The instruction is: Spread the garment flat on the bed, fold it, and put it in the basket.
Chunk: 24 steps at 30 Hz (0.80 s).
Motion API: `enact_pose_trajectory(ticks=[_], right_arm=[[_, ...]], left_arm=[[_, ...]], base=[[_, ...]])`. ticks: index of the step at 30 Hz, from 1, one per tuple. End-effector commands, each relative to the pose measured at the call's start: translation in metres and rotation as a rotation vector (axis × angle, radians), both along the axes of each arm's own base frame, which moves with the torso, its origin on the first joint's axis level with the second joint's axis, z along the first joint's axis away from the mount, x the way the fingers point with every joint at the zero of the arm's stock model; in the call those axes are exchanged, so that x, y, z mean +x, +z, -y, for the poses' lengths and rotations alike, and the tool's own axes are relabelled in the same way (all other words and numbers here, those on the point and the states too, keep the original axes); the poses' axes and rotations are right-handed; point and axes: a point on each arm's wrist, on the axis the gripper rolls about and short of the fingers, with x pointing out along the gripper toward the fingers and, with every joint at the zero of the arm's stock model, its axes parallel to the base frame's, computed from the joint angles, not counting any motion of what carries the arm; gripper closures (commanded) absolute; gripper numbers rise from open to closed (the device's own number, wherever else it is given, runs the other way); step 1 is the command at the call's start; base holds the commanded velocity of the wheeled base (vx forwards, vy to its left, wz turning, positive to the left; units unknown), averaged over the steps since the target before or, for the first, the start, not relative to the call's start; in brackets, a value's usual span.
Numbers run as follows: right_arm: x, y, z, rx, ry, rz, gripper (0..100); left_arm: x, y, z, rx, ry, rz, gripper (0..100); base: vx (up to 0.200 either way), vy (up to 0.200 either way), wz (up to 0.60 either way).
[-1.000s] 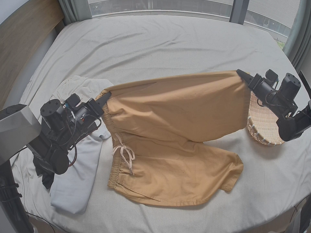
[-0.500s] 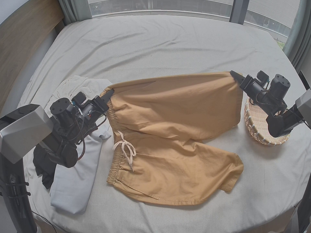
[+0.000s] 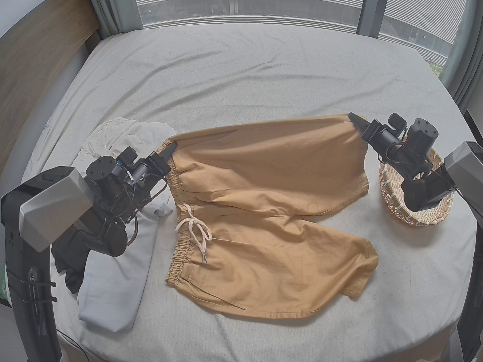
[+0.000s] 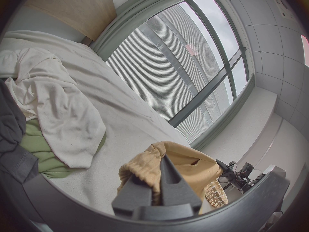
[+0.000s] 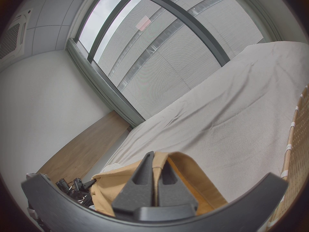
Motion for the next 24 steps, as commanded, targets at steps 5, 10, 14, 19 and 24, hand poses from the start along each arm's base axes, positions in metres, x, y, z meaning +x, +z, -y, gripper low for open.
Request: enact_pose_trajectory(ticks=[5, 10, 14, 19, 24], right_arm=[[0.003, -0.004, -0.002, -0.001, 0.003, 0.006, 0], [-0.004, 0.009, -0.01, -0.001, 0.019, 0.034, 0], [-0.014, 0.019, -0.014, -0.001, 0.031, 0.044, 0], [-0.032, 0.029, -0.018, -0.005, 0.043, 0.043, 0], [-0.05, 0.03, -0.017, -0.046, 0.032, 0.046, 0]], left_arm=[[0.004, -0.004, 0.005, 0.005, -0.012, -0.029, 0], [0.0, -0.004, 0.005, 0.015, -0.006, -0.097, 0], [-0.006, 0.001, 0.004, 0.025, -0.003, -0.153, 0], [-0.02, 0.012, -0.002, 0.036, 0.007, -0.213, 0], [-0.031, 0.016, -0.013, 0.039, 0.042, -0.243, 0]], base=[[0.0, 0.0, 0.0], [0.0, 0.0, 0.0], [0.0, 0.0, 0.0], [0.0, 0.0, 0.0], [0.0, 0.0, 0.0]])
